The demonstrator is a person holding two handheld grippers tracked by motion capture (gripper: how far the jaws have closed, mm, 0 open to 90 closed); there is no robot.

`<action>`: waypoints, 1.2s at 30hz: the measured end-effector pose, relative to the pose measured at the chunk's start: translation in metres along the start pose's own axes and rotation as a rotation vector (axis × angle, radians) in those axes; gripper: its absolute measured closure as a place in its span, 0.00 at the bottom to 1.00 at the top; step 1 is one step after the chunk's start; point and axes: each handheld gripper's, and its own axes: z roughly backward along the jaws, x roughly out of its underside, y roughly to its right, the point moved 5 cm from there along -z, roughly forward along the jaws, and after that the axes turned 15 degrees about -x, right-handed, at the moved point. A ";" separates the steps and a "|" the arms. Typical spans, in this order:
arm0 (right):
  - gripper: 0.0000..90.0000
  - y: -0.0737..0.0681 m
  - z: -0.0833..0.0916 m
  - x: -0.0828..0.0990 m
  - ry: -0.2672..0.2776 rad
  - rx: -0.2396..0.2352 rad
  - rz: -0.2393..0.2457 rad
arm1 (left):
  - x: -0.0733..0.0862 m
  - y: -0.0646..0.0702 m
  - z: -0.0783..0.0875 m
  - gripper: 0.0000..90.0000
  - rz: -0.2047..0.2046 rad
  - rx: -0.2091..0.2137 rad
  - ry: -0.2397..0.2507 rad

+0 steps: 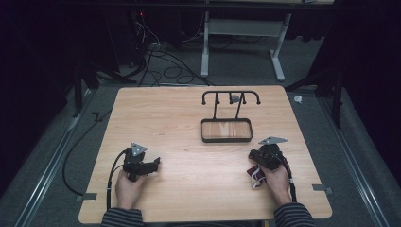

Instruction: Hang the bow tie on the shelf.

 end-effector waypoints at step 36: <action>1.00 -0.025 0.052 -0.031 0.163 -0.013 0.070 | 0.000 0.000 0.000 0.23 0.001 0.000 0.002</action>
